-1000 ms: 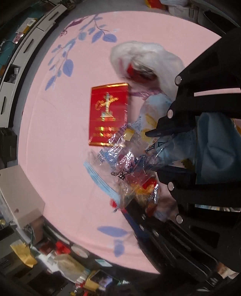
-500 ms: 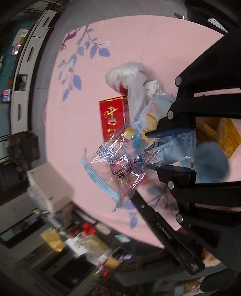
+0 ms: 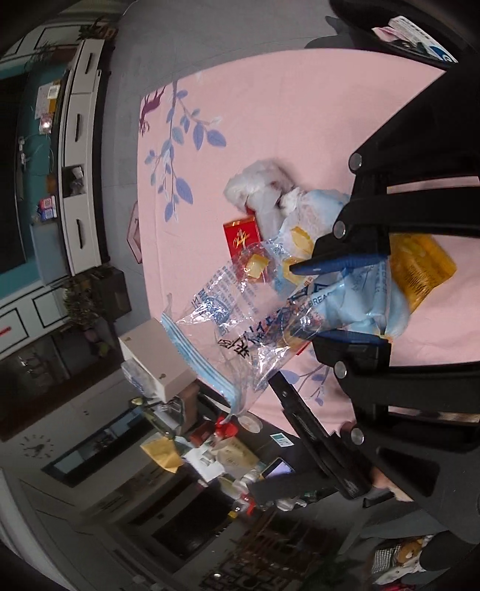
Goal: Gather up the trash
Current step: 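Grasp the clear zip bag with the right tool while the left tool grasps the red wrapper, then carry the clear zip bag and red wrapper over the black bin, then open both tools to drop the zip bag and red wrapper into the bin, then move both open tools back over the table toward the remaining trash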
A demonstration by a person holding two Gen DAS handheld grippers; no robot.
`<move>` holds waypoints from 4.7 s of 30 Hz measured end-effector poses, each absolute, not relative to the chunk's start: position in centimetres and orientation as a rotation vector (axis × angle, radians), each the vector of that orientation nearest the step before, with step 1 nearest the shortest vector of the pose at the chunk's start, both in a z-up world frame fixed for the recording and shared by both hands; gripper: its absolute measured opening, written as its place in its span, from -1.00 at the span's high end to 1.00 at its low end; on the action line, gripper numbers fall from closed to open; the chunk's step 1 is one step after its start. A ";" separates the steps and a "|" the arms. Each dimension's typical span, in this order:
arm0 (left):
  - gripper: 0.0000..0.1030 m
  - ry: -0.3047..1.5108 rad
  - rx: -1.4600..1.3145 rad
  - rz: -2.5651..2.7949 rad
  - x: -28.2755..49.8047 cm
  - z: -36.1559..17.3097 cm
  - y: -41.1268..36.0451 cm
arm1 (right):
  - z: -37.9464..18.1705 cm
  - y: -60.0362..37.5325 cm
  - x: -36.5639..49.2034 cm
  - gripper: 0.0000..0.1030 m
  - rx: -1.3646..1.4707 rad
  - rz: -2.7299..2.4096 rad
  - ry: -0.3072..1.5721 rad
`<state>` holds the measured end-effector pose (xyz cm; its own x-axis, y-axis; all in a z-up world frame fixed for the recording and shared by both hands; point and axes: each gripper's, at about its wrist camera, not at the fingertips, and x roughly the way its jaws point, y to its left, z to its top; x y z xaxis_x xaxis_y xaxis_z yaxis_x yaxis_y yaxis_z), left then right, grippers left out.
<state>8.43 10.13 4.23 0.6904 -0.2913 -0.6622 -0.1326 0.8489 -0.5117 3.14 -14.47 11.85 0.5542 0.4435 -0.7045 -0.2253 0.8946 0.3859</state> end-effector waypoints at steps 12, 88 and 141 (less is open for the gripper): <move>-0.02 0.926 -0.470 -0.057 11.3 0.6 8.7 | 9.2 -19.4 -0.6 0.44 0.310 0.303 0.868; 0.88 1.022 -0.047 -0.767 -5.0 0.2 -36.3 | 1.3 -46.6 -14.4 0.42 0.800 -0.385 0.712; -0.94 0.776 -0.441 0.000 -3.3 4.2 2.3 | 1.5 -24.6 -4.4 -0.94 0.188 -0.254 0.697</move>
